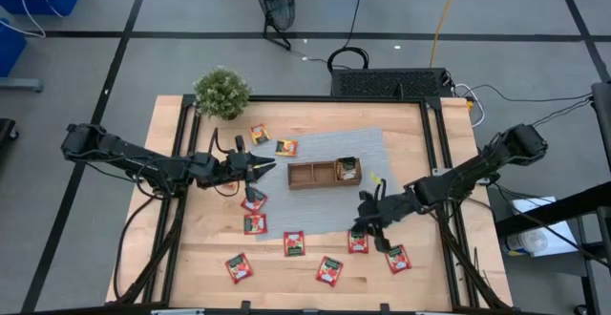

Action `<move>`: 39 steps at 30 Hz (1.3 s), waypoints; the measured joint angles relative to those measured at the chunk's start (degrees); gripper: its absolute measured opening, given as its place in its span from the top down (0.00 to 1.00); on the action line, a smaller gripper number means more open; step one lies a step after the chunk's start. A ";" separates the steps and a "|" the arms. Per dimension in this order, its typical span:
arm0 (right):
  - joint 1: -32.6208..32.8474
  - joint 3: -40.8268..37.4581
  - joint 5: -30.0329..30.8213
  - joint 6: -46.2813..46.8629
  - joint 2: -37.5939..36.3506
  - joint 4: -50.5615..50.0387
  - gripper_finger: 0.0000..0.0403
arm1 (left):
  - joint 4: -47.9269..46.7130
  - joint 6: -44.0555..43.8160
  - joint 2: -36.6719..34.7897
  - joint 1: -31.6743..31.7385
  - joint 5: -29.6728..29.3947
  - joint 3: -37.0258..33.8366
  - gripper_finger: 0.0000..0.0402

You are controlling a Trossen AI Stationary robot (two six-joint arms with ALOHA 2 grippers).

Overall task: Pick & Place Tea
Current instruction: Put the red tea bag into the middle section of the wooden organizer

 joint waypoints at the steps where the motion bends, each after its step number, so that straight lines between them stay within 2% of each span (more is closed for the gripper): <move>1: 0.43 0.42 -2.44 2.03 0.18 -0.76 0.82 | -0.02 0.01 0.00 -0.01 0.00 0.00 0.86; 4: 3.01 3.13 -7.89 6.82 1.36 -4.72 0.66 | -0.01 -0.01 0.00 -0.01 0.00 0.00 0.86; 7: 6.74 7.03 -8.83 7.03 2.32 -15.86 0.55 | -0.02 0.00 0.00 0.00 0.00 0.00 0.86; 10: 10.26 10.18 -4.52 8.49 3.54 -30.04 0.53 | 0.00 0.00 0.00 0.01 0.00 0.00 0.86; 12: 12.20 10.92 -2.13 10.14 5.15 -36.09 0.54 | -0.04 -0.01 0.00 -0.01 0.00 -0.02 0.86; 15: 14.28 10.70 -1.76 11.05 8.50 -42.64 0.56 | -0.04 -0.01 0.00 0.01 0.00 -0.02 0.86; 17: 15.09 10.70 -2.85 11.27 11.04 -43.20 0.57 | -0.02 0.00 -0.01 -0.01 0.00 -0.02 0.86; 21: 15.38 11.46 -10.74 13.99 14.40 -42.87 0.56 | -0.02 0.01 0.00 0.01 0.00 -0.02 0.86; 23: 15.38 11.57 -11.28 14.30 14.63 -41.86 0.56 | -0.02 0.01 0.00 -0.01 0.00 -0.02 0.86; 32: 15.37 5.88 -2.32 14.69 14.29 -28.00 0.57 | -0.02 0.01 0.00 -0.01 0.00 -0.02 0.86; 36: 15.36 2.21 -0.90 16.09 14.36 -27.69 0.58 | -0.02 0.01 0.00 -0.01 0.00 -0.02 0.86; 39: 15.44 0.56 3.27 15.03 14.40 -27.54 0.58 | -0.01 0.01 0.00 -0.01 0.00 -0.02 0.86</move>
